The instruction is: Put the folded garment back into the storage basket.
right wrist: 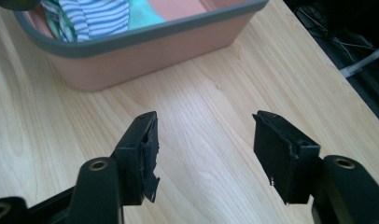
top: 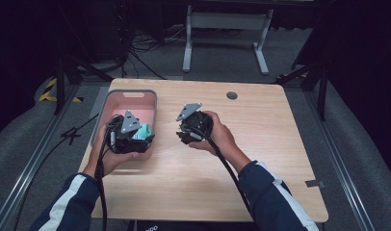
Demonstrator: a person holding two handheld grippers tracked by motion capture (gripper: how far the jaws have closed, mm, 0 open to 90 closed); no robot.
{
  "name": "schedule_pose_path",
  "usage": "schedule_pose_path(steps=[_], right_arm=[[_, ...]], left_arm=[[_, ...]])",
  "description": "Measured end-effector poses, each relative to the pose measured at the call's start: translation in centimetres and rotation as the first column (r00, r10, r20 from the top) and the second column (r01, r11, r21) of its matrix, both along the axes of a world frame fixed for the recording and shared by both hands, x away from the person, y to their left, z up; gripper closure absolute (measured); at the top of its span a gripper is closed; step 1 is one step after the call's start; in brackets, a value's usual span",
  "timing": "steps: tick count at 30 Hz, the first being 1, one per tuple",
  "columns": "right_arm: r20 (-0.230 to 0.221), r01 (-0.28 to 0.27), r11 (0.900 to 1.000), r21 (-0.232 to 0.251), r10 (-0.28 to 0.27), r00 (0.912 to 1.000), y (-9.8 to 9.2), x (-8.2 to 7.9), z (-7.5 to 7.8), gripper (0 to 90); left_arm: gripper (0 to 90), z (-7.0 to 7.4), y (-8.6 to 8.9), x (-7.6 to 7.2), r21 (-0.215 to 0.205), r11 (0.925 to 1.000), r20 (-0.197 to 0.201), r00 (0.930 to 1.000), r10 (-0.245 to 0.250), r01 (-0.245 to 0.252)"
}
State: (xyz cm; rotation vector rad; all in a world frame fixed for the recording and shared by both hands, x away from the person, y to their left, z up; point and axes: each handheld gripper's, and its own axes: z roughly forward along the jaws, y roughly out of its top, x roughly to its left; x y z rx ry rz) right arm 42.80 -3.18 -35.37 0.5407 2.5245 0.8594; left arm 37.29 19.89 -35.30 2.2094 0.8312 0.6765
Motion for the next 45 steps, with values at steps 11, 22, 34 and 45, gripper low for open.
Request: schedule_pose_path(steps=[11,22,34,45], right_arm=[[0.007,0.021,0.999,-0.037,-0.021,0.9998,-2.8,-1.5,-0.4,40.0],[0.006,0.045,0.997,-0.060,-0.044,0.9990,-6.3,-2.7,-0.8,38.8],[-0.005,0.080,0.993,-0.082,-0.081,0.9967,-10.4,-3.8,-2.0,37.4],[-0.015,0.124,0.991,-0.052,-0.125,0.9920,-14.4,-4.8,-2.8,36.3]], left_arm=[[23.8,-0.3,-2.4,-0.7,-0.009,0.9988,0.019,0.9987,-0.048,0.048],[25.3,-1.4,-4.6,-1.5,0.011,0.9934,0.008,0.9934,-0.115,0.115],[25.2,-3.6,-6.7,-2.5,0.050,0.9820,-0.042,0.9828,-0.180,0.182],[20.6,-5.8,-7.7,-2.9,0.053,0.9660,-0.113,0.9626,-0.246,0.253]])
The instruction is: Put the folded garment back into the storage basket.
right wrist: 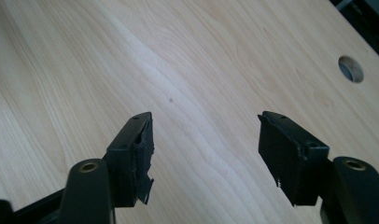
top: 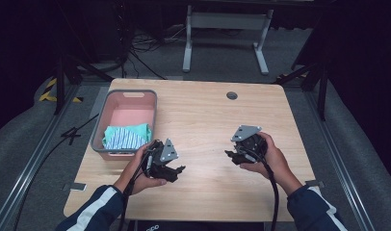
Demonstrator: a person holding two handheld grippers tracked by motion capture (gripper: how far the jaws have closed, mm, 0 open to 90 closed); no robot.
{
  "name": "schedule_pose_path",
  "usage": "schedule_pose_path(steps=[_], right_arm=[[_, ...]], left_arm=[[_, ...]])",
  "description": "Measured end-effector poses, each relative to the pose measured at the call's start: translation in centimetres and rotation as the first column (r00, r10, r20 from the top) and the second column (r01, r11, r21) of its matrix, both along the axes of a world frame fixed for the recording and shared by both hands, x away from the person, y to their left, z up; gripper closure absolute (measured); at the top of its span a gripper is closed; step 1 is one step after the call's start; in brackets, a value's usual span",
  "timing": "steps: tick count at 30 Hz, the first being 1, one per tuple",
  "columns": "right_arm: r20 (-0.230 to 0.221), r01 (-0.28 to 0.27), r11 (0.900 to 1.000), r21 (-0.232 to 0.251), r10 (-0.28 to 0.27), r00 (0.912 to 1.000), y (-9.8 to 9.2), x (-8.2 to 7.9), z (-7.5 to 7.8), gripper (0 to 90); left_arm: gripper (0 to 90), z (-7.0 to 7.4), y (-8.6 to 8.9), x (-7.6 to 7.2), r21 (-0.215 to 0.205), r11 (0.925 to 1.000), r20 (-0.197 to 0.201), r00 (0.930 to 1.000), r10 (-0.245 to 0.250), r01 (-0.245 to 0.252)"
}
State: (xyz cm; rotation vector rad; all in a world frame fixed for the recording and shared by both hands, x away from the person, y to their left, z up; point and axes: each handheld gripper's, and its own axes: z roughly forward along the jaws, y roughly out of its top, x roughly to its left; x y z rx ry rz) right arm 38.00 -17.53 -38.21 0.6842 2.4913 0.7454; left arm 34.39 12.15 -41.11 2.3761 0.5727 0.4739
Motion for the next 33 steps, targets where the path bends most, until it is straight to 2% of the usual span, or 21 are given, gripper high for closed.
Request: schedule_pose_path(steps=[6,9,13,15,21,24,27,33], right_arm=[[-0.017,0.021,1.000,0.011,-0.021,0.9996,-2.0,-0.7,-1.0,36.1],[-0.016,0.030,0.999,0.032,-0.030,0.9994,-2.9,-1.1,-1.3,36.0],[-0.012,0.039,0.999,0.034,-0.039,0.9992,-4.0,-1.6,-2.1,35.7],[-0.014,0.048,0.998,0.032,-0.048,0.9988,-4.5,-1.9,-2.6,35.4],[-0.017,0.050,0.996,0.073,-0.049,0.9987,-6.2,-2.8,-4.6,34.1],[-0.021,0.057,0.995,0.077,-0.055,0.9983,-7.0,-3.1,-5.6,33.9],[-0.029,0.073,0.992,0.101,-0.070,0.9971,-7.8,-3.5,-6.4,33.4],[-0.054,0.111,0.983,0.145,-0.104,0.9932,-9.7,-4.1,-7.6,31.7]], left_arm=[[21.2,-1.1,-0.2,-0.2,0.030,0.9995,-0.004,1.0000,-0.006,0.006],[21.2,-1.8,-0.3,-0.3,0.039,0.9991,-0.014,0.9998,-0.012,0.013],[21.0,-2.6,-0.2,-0.4,0.040,0.9989,-0.023,0.9995,-0.022,0.023],[21.0,-3.0,-0.1,-0.5,0.043,0.9988,-0.026,0.9994,-0.021,0.022],[20.5,-4.1,0.2,-0.9,0.038,0.9989,-0.059,0.9980,-0.024,0.026],[20.0,-4.4,0.3,-1.0,0.037,0.9985,-0.061,0.9974,-0.038,0.041],[19.2,-4.8,0.5,-1.2,0.026,0.9985,-0.074,0.9962,-0.046,0.048],[18.0,-5.3,0.6,-1.3,0.032,0.9979,-0.071,0.9960,-0.053,0.056]])
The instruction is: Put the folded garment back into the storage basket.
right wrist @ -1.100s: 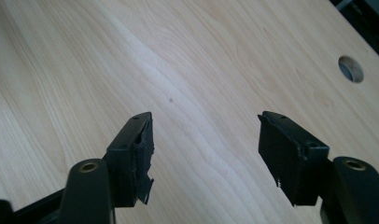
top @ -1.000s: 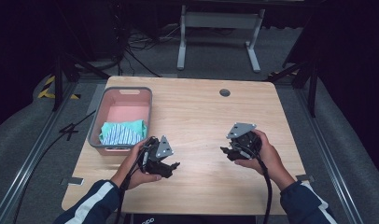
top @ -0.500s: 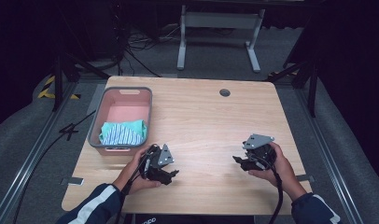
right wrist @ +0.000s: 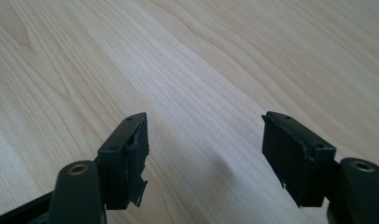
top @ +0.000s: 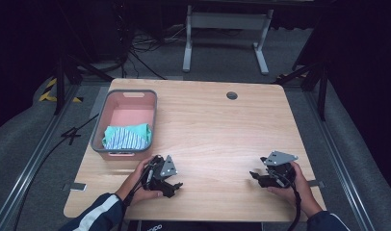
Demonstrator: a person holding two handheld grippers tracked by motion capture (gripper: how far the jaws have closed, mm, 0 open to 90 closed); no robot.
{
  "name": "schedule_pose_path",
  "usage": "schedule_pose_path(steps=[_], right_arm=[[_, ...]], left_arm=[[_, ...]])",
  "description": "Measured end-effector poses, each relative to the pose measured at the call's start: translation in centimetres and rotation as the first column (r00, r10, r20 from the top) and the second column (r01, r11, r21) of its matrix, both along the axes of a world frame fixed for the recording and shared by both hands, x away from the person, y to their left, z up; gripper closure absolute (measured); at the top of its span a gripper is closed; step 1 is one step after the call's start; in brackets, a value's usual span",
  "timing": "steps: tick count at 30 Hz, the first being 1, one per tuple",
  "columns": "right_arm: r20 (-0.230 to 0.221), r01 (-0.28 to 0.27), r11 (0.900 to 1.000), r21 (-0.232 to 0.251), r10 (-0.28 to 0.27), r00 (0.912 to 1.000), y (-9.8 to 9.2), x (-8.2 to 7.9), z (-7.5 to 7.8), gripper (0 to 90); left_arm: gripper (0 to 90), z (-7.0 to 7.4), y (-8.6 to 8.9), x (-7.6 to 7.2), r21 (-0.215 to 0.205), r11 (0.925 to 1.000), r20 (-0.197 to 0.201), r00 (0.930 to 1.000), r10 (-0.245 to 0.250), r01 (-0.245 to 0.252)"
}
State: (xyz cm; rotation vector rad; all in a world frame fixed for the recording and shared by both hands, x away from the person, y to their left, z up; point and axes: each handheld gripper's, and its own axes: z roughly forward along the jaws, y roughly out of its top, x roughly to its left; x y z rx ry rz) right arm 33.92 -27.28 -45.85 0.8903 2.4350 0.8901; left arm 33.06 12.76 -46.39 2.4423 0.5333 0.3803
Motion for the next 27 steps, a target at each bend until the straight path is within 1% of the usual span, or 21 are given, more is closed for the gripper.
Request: schedule_pose_path(steps=[1,2,3,4,6,7,8,10,11,12,13,14,15,16,17,18,20,27], right_arm=[[-0.010,0.013,1.000,0.008,-0.013,0.9999,-0.3,-0.1,-0.2,31.4],[-0.007,0.025,1.000,0.012,-0.025,0.9997,-0.6,-0.3,-0.5,31.1],[-0.009,0.036,0.999,0.021,-0.036,0.9993,-0.9,-0.4,-0.6,30.8],[-0.004,0.045,0.998,0.034,-0.045,0.9990,-1.2,-0.6,-0.8,30.6],[-0.004,0.064,0.996,0.058,-0.064,0.9979,-1.8,-1.0,-1.2,29.7],[-0.006,0.065,0.996,0.063,-0.064,0.9979,-2.0,-1.1,-1.3,29.2],[-0.007,0.068,0.996,0.066,-0.068,0.9977,-2.2,-1.2,-1.4,28.5],[-0.022,0.078,0.994,0.072,-0.077,0.9968,-2.6,-1.3,-1.8,26.8],[-0.026,0.091,0.993,0.069,-0.089,0.9957,-2.8,-1.3,-1.9,25.8],[-0.027,0.101,0.992,0.077,-0.099,0.9947,-3.0,-1.4,-2.1,25.0],[-0.034,0.108,0.990,0.089,-0.106,0.9938,-3.3,-1.4,-2.2,25.0],[-0.026,0.117,0.988,0.100,-0.114,0.9931,-3.7,-1.6,-2.3,23.8],[-0.022,0.118,0.986,0.115,-0.117,0.9929,-3.9,-1.7,-2.5,23.0],[-0.022,0.118,0.986,0.115,-0.117,0.9929,-3.9,-1.7,-2.5,23.0],[-0.023,0.122,0.982,0.142,-0.120,0.9925,-4.2,-1.7,-2.7,22.8],[-0.049,0.131,0.979,0.157,-0.125,0.9910,-4.5,-1.6,-2.8,21.2],[-0.057,0.142,0.977,0.156,-0.135,0.9892,-4.6,-1.5,-2.8,20.1],[-0.055,0.139,0.978,0.155,-0.132,0.9897,-4.6,-1.5,-2.8,19.9]], left_arm=[[18.0,-0.1,0.0,0.0,-0.001,1.0000,-0.008,1.0000,0.001,-0.001],[18.0,-0.2,0.1,0.1,-0.004,1.0000,-0.010,0.9999,-0.004,0.004],[17.9,-0.3,0.1,0.1,-0.003,0.9999,-0.021,0.9997,-0.012,0.012],[17.6,-0.4,0.1,0.2,0.007,0.9999,-0.020,0.9997,-0.012,0.012],[17.1,-0.6,0.2,0.2,-0.009,0.9999,-0.038,0.9992,-0.015,0.014],[17.1,-0.7,0.3,0.2,-0.015,0.9997,-0.041,0.9990,-0.018,0.017],[16.9,-0.7,0.4,0.3,-0.014,0.9997,-0.033,0.9993,-0.020,0.020],[16.8,-0.8,0.6,0.2,-0.031,0.9995,-0.046,0.9989,-0.011,0.009],[15.9,-1.0,0.8,0.3,-0.046,0.9989,-0.044,0.9990,-0.007,0.005],[14.8,-1.2,1.0,0.3,-0.072,0.9973,-0.065,0.9979,0.007,-0.012],[14.8,-1.5,1.2,0.4,-0.112,0.9932,-0.088,0.9959,0.021,-0.031],[12.8,-1.8,1.5,0.6,-0.146,0.9878,-0.114,0.9928,0.038,-0.054],[11.7,-1.9,1.7,0.6,-0.145,0.9878,-0.101,0.9940,0.042,-0.056],[11.6,-1.9,1.7,0.6,-0.145,0.9878,-0.101,0.9940,0.042,-0.056],[11.6,-1.9,1.7,0.6,-0.145,0.9876,-0.103,0.9937,0.044,-0.059],[11.6,-1.9,1.7,0.6,-0.145,0.9879,-0.101,0.9941,0.042,-0.056],[11.6,-1.9,1.7,0.6,-0.146,0.9875,-0.102,0.9938,0.044,-0.059],[11.2,-1.9,1.6,0.7,-0.145,0.9878,-0.100,0.9941,0.041,-0.055]])
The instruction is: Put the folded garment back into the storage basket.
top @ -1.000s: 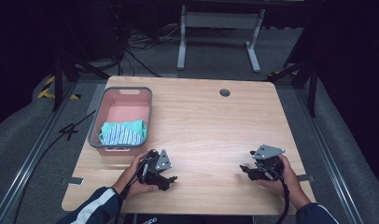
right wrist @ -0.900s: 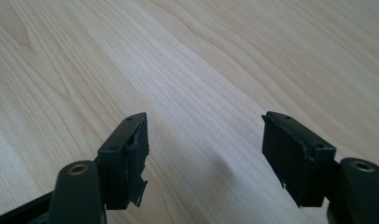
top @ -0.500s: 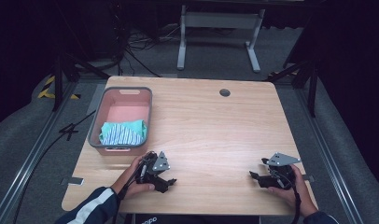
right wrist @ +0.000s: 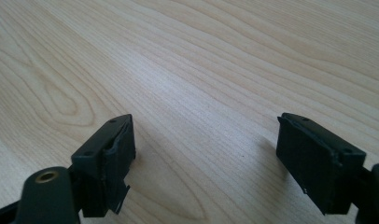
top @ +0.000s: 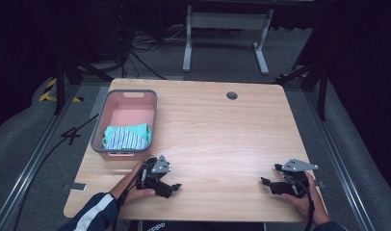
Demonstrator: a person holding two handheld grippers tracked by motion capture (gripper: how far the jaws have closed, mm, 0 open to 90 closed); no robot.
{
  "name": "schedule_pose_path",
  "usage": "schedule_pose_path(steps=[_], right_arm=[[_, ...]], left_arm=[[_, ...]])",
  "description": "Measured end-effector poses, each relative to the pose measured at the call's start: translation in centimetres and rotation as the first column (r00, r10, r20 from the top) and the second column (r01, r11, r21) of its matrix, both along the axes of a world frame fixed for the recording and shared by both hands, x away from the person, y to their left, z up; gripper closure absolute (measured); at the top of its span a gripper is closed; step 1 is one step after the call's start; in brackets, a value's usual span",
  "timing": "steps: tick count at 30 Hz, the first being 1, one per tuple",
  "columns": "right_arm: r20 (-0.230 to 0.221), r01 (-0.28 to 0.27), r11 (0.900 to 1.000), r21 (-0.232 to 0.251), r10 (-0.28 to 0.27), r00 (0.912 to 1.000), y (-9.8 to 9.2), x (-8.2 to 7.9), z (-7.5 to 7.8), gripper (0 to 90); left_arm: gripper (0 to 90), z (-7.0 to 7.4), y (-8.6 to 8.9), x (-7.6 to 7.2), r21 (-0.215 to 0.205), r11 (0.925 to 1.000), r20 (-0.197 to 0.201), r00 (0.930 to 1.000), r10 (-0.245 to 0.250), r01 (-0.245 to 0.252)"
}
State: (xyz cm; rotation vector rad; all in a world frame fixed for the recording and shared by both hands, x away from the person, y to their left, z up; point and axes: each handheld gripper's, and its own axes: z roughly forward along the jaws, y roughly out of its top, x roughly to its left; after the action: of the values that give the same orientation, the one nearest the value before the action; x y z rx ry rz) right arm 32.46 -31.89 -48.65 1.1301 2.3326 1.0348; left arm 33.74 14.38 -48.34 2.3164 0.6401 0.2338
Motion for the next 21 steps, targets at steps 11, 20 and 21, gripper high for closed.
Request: schedule_pose_path(steps=[11,20,21], right_arm=[[0.000,-0.001,1.000,0.001,0.001,1.0000,-0.01,0.01,0.00,19.9],[0.000,-0.001,1.000,0.001,0.001,1.0000,-0.01,0.01,0.00,19.9],[0.000,-0.001,1.000,0.001,0.001,1.0000,-0.01,0.01,0.00,20.0]], left_arm=[[10.4,0.01,-0.03,0.02,0.003,1.0000,0.000,1.0000,0.000,0.000],[8.5,0.01,-0.18,0.09,0.009,1.0000,-0.008,1.0000,0.001,-0.001],[8.3,0.00,-0.20,0.12,0.007,1.0000,-0.007,1.0000,0.000,0.001]])
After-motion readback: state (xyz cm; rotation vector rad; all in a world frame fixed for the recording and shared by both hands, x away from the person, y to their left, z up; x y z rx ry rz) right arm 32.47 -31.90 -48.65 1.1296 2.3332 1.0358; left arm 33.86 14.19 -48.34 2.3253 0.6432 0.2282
